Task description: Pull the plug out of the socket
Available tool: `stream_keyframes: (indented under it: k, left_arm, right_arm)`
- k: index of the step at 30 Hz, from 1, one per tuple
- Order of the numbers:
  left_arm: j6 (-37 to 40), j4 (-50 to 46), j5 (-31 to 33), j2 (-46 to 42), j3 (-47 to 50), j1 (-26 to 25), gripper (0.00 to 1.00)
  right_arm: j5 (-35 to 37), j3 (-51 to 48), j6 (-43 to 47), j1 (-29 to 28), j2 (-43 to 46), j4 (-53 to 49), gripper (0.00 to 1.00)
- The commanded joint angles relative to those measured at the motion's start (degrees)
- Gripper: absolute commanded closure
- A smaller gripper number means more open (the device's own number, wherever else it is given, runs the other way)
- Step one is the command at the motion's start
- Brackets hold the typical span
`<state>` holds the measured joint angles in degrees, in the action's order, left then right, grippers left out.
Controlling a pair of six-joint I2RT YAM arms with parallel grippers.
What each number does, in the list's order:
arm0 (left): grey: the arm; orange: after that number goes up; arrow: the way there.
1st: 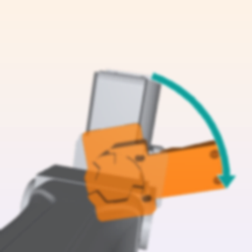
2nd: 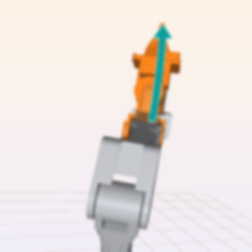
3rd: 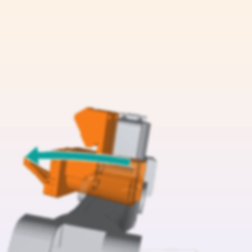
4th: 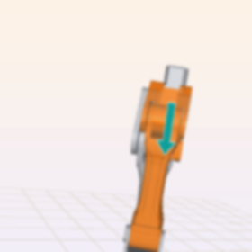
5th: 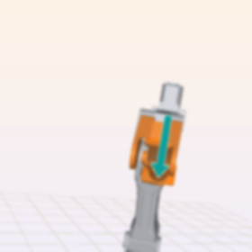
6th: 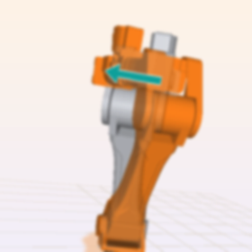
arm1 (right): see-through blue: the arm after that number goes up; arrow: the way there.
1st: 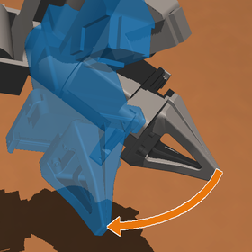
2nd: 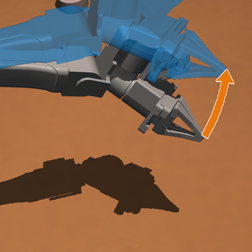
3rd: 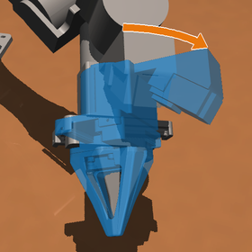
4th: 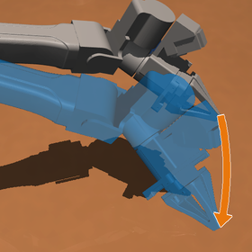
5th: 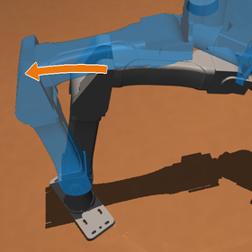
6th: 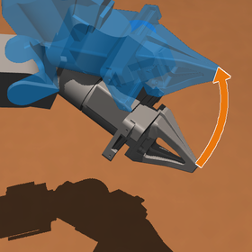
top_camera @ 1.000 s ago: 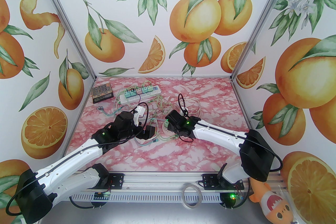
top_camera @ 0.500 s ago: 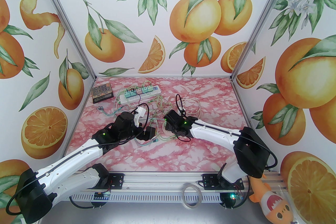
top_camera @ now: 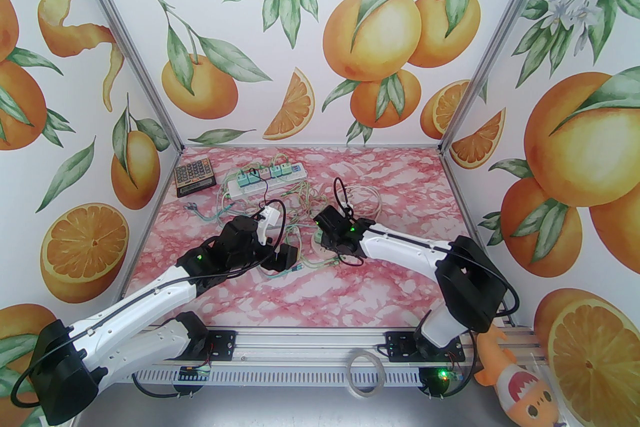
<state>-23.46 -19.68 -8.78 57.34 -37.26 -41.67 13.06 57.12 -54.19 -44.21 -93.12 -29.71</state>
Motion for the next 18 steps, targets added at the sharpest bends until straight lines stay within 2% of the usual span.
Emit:
stream_keyframes:
  k: [1,5,10,15,18]
  left_arm:
    - [0.66,3.01,-2.46,2.04,1.21,-0.49,0.08]
    - [-0.04,6.19,-5.72,7.05,1.41,-0.53,0.22]
    - [-2.15,11.59,-9.56,14.14,1.21,-0.61,0.31]
    - [-4.29,15.15,-10.46,22.29,-1.23,-0.52,0.36]
    - [-6.64,17.43,-11.13,27.42,-3.27,0.04,0.43]
  right_arm:
    - [-2.57,0.26,6.42,1.78,0.02,-0.31,0.64]
    - [-4.11,0.28,11.44,3.55,0.46,-0.61,0.65]
    - [-5.18,-0.22,15.24,5.19,0.48,-0.59,0.65]
    - [-5.33,-0.32,16.93,5.31,0.91,-0.30,0.65]
    - [-5.41,-0.69,17.06,5.27,1.42,-0.34,0.65]
